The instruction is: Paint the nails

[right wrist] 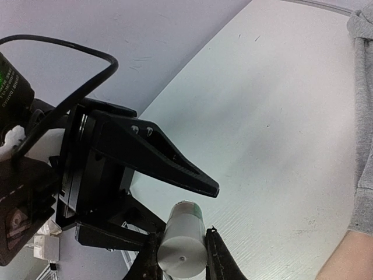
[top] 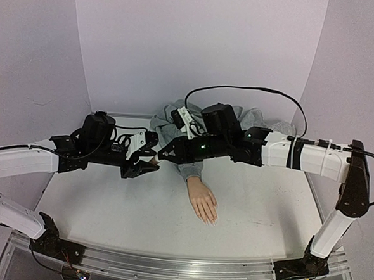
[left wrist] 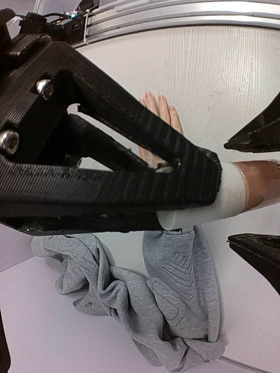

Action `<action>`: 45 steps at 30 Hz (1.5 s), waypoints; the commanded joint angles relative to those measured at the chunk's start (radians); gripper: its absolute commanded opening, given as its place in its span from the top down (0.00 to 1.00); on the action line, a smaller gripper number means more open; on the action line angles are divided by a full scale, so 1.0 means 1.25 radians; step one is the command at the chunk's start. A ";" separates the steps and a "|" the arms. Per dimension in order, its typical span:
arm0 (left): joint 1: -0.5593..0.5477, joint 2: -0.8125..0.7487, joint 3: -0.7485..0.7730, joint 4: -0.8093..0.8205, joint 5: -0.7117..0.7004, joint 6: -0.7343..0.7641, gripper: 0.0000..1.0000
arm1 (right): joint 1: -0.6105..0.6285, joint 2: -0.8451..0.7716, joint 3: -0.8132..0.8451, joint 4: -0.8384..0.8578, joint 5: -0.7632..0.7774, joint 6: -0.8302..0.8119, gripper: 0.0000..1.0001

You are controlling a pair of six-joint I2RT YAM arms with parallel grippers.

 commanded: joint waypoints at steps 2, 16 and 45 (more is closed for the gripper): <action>-0.003 -0.017 0.007 0.016 -0.018 0.006 0.56 | 0.000 -0.021 0.031 0.037 0.000 0.006 1.00; -0.003 -0.004 0.031 -0.015 -0.012 -0.003 0.85 | 0.000 -0.030 0.032 0.046 -0.007 -0.008 1.00; 0.025 -0.036 0.079 -0.033 -0.050 -0.113 1.00 | 0.000 -0.151 -0.110 0.162 0.161 -0.220 0.02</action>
